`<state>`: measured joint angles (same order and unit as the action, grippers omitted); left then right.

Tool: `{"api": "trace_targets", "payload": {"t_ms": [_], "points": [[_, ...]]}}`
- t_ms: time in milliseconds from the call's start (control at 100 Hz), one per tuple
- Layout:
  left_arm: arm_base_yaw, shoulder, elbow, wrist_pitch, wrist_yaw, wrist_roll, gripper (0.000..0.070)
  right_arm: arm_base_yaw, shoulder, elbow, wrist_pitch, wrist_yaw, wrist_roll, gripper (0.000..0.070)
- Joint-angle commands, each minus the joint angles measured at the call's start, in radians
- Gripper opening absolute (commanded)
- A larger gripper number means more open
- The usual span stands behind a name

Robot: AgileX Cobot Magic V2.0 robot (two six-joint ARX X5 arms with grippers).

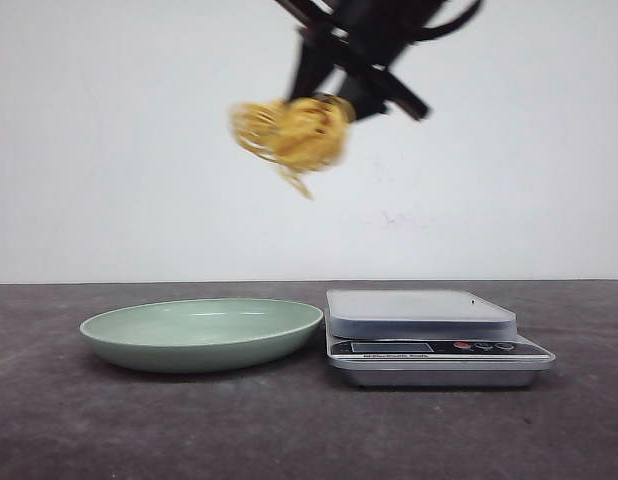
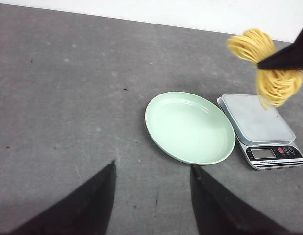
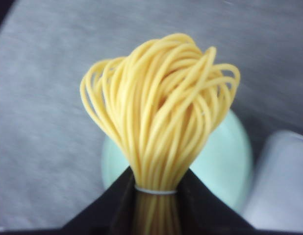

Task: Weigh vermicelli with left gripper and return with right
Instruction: 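Lift the vermicelli with the right gripper and carry it over the plate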

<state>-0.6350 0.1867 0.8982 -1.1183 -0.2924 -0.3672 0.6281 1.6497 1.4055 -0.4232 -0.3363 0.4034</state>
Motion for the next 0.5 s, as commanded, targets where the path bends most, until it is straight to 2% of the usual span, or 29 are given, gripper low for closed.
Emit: {"api": "trace_targets", "payload": {"t_ms": [0, 100, 490], "points": [[-0.004, 0.003, 0.009, 0.012, -0.003, -0.005, 0.0271, 0.03, 0.025, 0.018, 0.069, 0.004, 0.051, 0.0], [-0.004, 0.003, 0.009, 0.012, -0.003, -0.005, 0.0271, 0.056, 0.053, 0.018, 0.117, 0.004, 0.087, 0.0], [-0.004, 0.003, 0.009, 0.011, -0.003, -0.005, 0.0271, 0.09, 0.22, 0.019, 0.169, 0.003, 0.095, 0.0]]}}
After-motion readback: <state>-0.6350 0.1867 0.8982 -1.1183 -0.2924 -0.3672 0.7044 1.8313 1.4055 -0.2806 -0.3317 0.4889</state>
